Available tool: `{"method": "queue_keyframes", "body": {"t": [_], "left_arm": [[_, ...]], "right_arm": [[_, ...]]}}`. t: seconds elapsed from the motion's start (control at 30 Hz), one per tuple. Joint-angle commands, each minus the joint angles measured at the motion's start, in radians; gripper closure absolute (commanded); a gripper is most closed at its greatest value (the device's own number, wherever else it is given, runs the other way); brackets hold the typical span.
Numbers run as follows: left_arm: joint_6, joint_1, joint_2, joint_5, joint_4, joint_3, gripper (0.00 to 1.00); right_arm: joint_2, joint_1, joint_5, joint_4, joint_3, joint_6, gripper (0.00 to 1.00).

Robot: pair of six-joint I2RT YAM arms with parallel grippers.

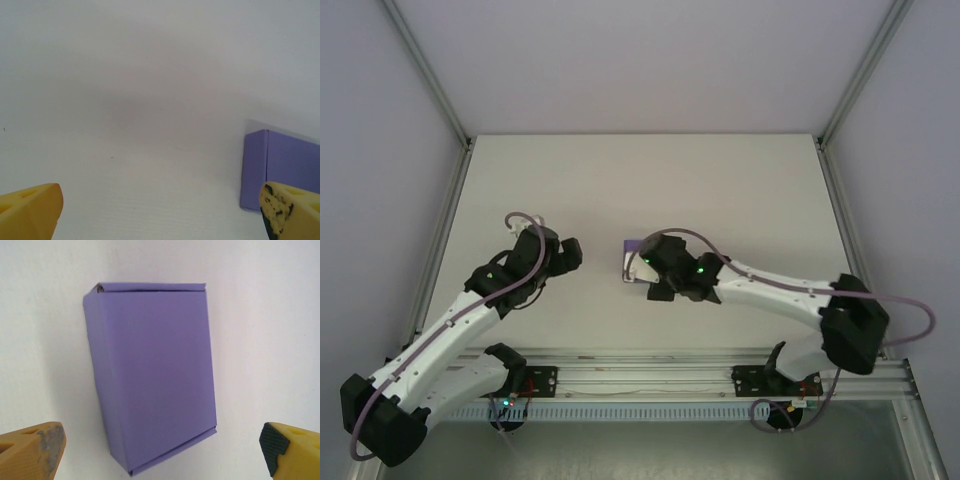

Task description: Assemble paper box

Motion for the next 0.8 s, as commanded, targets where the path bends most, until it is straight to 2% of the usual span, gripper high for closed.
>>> {"method": "queue_keyframes", "body": {"t": [0.0, 0.13, 0.2, 0.3, 0.43, 0.57, 0.63, 0.67, 0.77], "left_arm": [[0.030, 0.011, -0.023, -0.087, -0.001, 0.053, 0.00], [0.081, 0.026, -0.029, -0.157, 0.082, 0.057, 0.00], [0.090, 0.041, -0.015, -0.212, 0.133, 0.050, 0.00], [0.147, 0.094, 0.029, -0.232, 0.257, 0.021, 0.00], [0.252, 0.201, 0.091, -0.258, 0.526, -0.104, 0.00], [0.312, 0.369, 0.136, -0.204, 0.948, -0.321, 0.00], [0.325, 0.425, 0.179, -0.173, 1.136, -0.405, 0.00], [0.346, 0.437, 0.199, -0.161, 1.213, -0.429, 0.00], [0.444, 0.453, 0.261, -0.124, 1.342, -0.437, 0.00]], "right_arm": [[-0.099, -0.026, -0.041, -0.006, -0.060, 0.138, 0.00], [-0.253, -0.161, -0.059, 0.113, -0.102, 0.404, 0.00], [-0.340, -0.280, -0.072, 0.173, -0.136, 0.556, 0.00], [-0.421, -0.482, -0.119, 0.229, -0.189, 0.736, 0.00], [-0.410, -0.686, -0.104, 0.338, -0.271, 0.793, 0.00], [-0.333, -0.833, -0.114, 0.570, -0.391, 0.811, 0.00], [-0.293, -0.884, -0.087, 0.728, -0.461, 0.834, 0.00], [-0.283, -0.909, -0.119, 0.779, -0.487, 0.820, 0.00], [-0.224, -0.938, -0.149, 0.965, -0.561, 0.775, 0.00]]}}
